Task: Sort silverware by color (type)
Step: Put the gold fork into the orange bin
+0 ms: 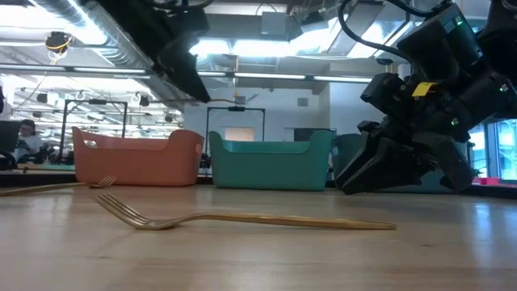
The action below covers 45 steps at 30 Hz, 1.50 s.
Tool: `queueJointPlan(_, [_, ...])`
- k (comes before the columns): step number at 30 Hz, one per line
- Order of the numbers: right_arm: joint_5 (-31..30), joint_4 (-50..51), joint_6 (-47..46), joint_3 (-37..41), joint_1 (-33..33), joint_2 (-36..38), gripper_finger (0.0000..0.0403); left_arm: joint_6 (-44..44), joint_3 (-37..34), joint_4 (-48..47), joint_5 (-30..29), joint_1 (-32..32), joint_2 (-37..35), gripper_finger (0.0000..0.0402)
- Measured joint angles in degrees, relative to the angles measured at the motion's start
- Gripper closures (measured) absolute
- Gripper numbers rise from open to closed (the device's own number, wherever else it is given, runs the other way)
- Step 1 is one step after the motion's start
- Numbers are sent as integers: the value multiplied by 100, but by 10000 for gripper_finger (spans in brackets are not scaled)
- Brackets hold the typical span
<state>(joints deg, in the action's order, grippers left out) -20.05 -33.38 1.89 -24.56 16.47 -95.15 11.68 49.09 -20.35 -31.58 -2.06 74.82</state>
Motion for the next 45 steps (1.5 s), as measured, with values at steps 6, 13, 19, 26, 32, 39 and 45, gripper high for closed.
queueJointPlan(6, [-127, -63, -1, -2, 0, 0, 285, 46, -526, -148, -332, 324, -900, 379])
queueJointPlan(13, [-142, -164, -1, -4, 0, 0, 285, -66, -996, -445, -360, 1167, -1940, 379])
queueJointPlan(19, [-145, -176, 0, -4, 0, 0, 285, -839, -1220, -423, -343, 2018, -2229, 379])
queueJointPlan(26, [-353, -292, 161, -4, 0, 0, 285, -1590, -1528, 254, 337, 3116, -2004, 379])
queueJointPlan(32, [-352, -284, 162, -4, 0, 0, 285, -1826, -1720, 658, 732, 3775, -1724, 379])
queueJointPlan(39, [-352, -282, 164, -4, 0, 0, 285, -2212, -1900, 1184, 1214, 4204, -1256, 379])
queueJointPlan(45, [-351, -280, 164, -3, 0, 0, 285, -2643, -1917, 1267, 1334, 4375, -780, 379])
